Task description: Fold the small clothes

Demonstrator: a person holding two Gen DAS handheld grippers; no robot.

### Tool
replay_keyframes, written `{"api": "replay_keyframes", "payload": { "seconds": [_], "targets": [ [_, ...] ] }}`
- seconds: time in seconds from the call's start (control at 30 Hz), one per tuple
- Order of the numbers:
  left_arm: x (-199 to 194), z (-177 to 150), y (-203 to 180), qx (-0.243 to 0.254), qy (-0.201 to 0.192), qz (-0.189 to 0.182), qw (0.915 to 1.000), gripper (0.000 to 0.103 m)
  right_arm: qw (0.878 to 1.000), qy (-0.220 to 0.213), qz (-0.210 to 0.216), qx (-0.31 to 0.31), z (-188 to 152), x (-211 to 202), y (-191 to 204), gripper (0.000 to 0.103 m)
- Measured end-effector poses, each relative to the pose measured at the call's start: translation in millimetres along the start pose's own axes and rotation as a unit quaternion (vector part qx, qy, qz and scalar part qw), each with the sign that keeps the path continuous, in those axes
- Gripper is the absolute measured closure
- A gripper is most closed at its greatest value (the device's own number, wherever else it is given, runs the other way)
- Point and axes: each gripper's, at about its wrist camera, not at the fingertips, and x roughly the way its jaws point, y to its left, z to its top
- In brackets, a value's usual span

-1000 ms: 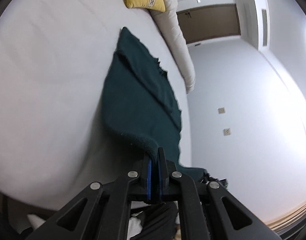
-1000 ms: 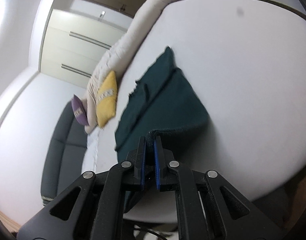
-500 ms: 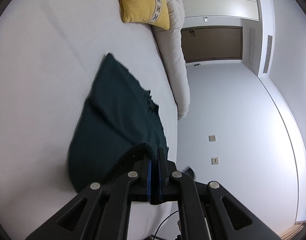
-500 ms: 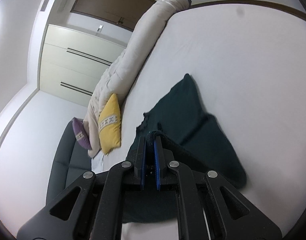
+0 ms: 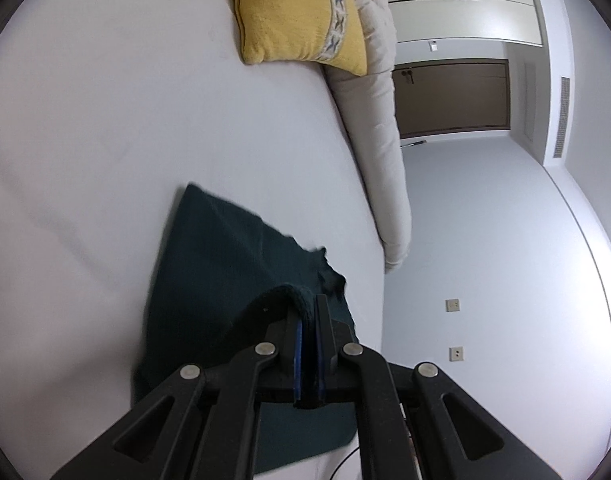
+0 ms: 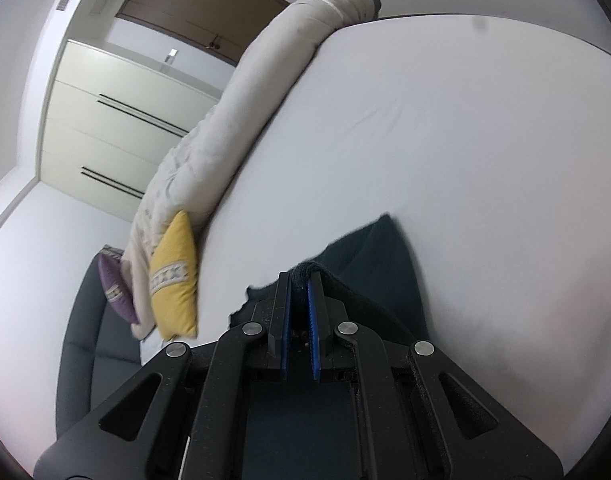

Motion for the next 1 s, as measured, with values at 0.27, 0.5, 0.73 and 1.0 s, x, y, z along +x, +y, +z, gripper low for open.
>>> {"api": "replay_keyframes", "payload": {
  "seconds": [0.27,0.5,0.73,1.0],
  "targets": [
    [52.0,32.4,16.3,0.006,0.01,0.037,0.9993,0.096,0.998,0.009,-0.052,-0.019,20.9,72.0,-0.9,0.097],
    [53.6,37.7,38.7,-0.018,0.006,0.045,0.9988,0.055,0.995,-0.002,-0.094,-0.016,31.1,110.6,-13.2,0.039],
    [26.3,13.0,21.5,0.038,-0.014,0.052,0.9978,0.047,0.993,-0.011,-0.094,-0.068,19.6,89.6,-4.8,0.031],
    [25.1,-52.3,5.6,0.163,-0.011,0.135,0.9773,0.047,0.967,0.025,-0.14,-0.21,-29.4,62.6,20.2,0.041]
  ]
}}
